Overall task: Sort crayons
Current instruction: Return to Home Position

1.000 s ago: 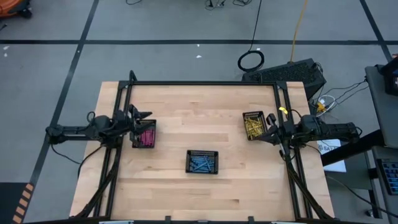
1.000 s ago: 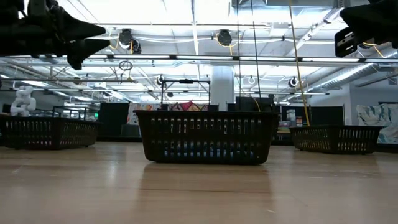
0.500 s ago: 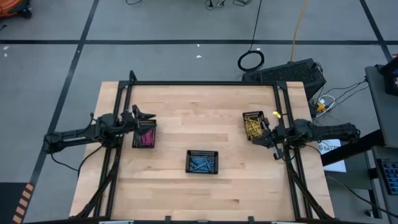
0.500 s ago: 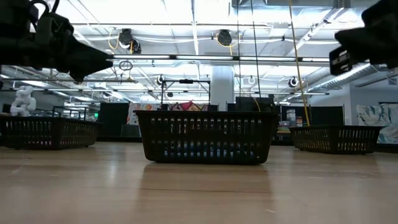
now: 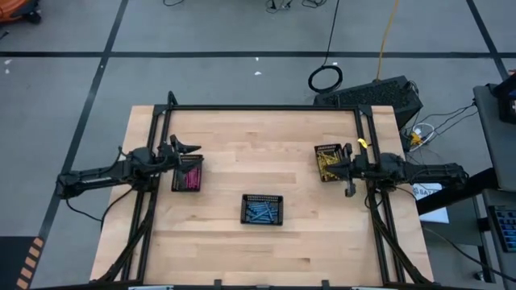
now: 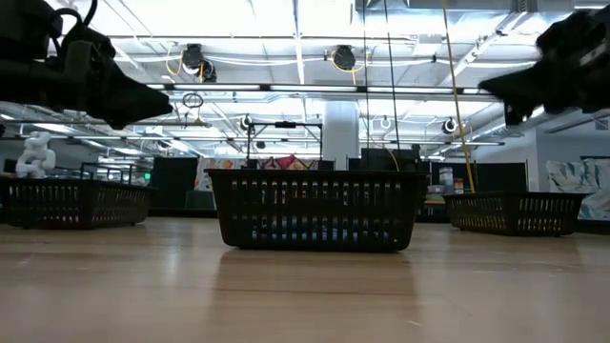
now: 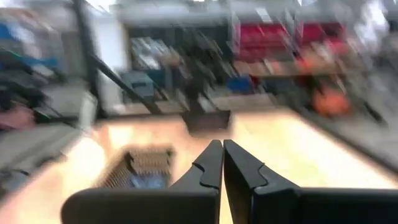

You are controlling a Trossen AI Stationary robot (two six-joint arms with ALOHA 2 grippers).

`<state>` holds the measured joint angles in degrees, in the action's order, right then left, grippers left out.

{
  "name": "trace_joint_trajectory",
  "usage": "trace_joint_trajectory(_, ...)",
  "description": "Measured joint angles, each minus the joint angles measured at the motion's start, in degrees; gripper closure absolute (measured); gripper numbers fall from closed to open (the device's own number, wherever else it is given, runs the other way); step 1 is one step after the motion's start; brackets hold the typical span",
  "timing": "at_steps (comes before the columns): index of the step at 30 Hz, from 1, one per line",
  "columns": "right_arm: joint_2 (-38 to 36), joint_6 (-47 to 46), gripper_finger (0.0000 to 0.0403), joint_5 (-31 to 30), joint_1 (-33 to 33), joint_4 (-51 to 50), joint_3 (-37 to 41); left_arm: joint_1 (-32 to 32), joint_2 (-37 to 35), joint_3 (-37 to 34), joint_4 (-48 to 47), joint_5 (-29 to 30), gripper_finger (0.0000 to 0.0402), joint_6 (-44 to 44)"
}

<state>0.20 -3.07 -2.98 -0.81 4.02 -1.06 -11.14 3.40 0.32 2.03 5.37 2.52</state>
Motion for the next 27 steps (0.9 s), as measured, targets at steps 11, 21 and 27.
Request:
trace_joint_trajectory(11, 1.3, -4.9, 0.0403, -2.8, 0.0, -1.8, -1.7, 0.0, 0.2, 0.0, 0.4, 0.7, 0.018, 0.0)
trace_joint_trajectory(21, 1.4, -4.8, 0.0403, -2.8, 0.0, -2.1, -1.9, 0.0, 0.2, 0.0, 0.4, 0.7, 0.018, 0.0)
trace_joint_trajectory(27, 1.4, -4.8, 0.0403, -2.9, 0.0, -2.1, -1.9, 0.0, 0.2, 0.0, 0.4, 0.7, 0.018, 0.0)
